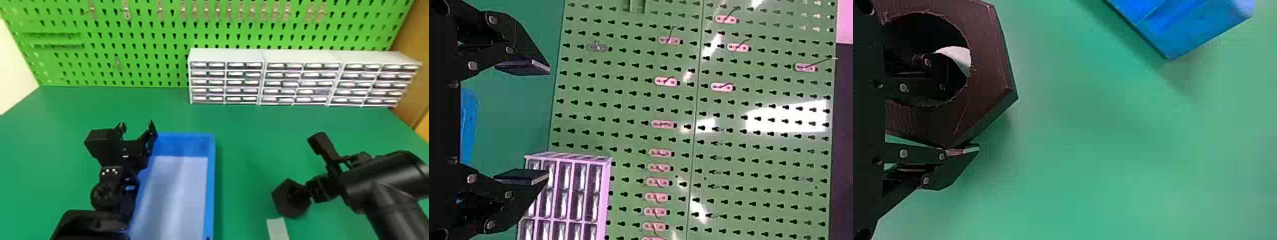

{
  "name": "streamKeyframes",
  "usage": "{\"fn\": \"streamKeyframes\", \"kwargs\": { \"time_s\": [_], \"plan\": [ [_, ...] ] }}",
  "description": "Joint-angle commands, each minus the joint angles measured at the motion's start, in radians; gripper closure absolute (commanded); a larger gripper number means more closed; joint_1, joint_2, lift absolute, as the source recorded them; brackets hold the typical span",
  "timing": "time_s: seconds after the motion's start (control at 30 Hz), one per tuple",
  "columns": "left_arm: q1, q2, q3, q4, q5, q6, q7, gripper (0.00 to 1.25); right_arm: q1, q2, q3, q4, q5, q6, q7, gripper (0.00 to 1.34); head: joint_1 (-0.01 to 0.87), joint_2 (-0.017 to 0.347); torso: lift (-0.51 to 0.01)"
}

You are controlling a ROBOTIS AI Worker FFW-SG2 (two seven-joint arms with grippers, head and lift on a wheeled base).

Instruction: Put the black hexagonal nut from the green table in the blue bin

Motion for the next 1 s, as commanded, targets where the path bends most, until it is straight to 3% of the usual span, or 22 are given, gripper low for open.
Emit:
{"fn": "streamKeyframes", "kwargs": {
  "time_s": [0.0, 0.33, 0.53, 0.73, 0.97],
  "plan": [
    [0.000, 0.000, -0.002, 0.002, 0.000, 0.000, 0.000, 0.51, 0.004, 0.003, -0.035, -0.008, -0.050, -0.017, -0.018, 0.92, 0.657, 0.057, -0.095],
    [0.000, 0.000, -0.004, 0.003, 0.000, 0.000, 0.001, 0.51, 0.024, 0.013, -0.111, -0.023, -0.208, -0.059, -0.106, 0.92, 0.657, 0.057, -0.095],
    [0.002, 0.000, -0.007, 0.005, 0.000, 0.000, 0.006, 0.51, 0.028, 0.033, -0.162, -0.026, -0.315, -0.106, -0.192, 0.92, 0.657, 0.057, -0.095],
    [0.002, 0.000, -0.010, 0.005, 0.000, 0.000, 0.008, 0.51, 0.042, 0.043, -0.205, -0.043, -0.461, -0.174, -0.318, 0.92, 0.657, 0.057, -0.095],
    [0.003, 0.000, -0.010, 0.005, 0.002, 0.000, 0.008, 0.51, 0.071, 0.054, -0.228, -0.098, -0.567, -0.250, -0.473, 0.97, 0.657, 0.057, -0.095]
  ]
}}
